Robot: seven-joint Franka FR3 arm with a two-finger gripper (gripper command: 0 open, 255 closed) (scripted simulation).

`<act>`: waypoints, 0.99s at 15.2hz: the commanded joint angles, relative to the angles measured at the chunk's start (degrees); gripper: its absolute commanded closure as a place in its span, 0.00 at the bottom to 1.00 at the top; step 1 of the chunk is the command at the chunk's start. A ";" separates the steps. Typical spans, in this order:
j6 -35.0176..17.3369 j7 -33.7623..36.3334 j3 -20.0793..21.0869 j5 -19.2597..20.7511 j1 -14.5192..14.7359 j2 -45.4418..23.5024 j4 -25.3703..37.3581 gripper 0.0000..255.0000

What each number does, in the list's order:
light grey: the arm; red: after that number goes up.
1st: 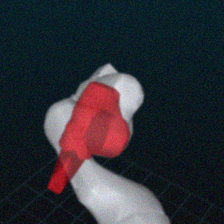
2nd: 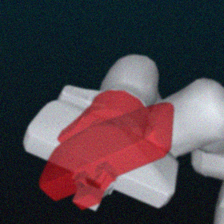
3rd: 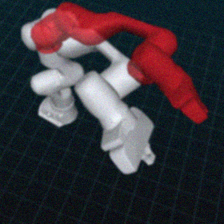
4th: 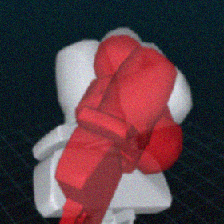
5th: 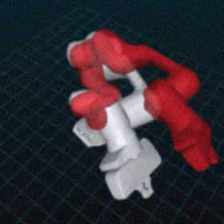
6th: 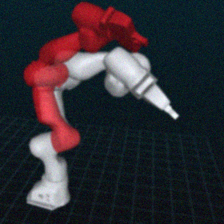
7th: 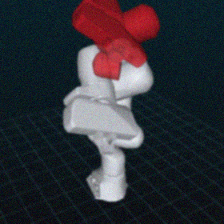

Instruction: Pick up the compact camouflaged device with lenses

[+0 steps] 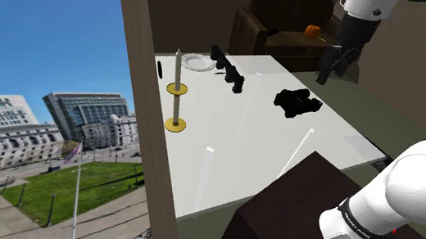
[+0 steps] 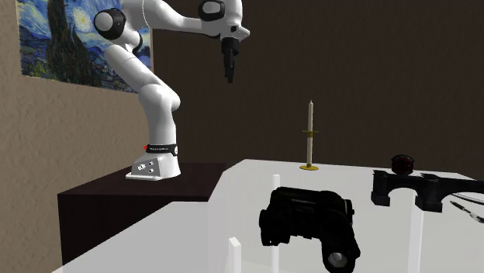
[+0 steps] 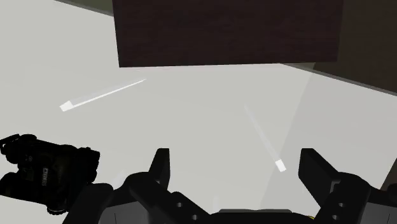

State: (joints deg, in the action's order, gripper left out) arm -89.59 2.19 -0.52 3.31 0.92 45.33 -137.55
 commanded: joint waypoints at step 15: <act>-13.14 -31.57 -21.69 15.48 -1.94 -3.11 -8.69 0.00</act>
State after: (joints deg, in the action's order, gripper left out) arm -101.47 -26.91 -20.55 17.73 -0.99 43.21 -146.20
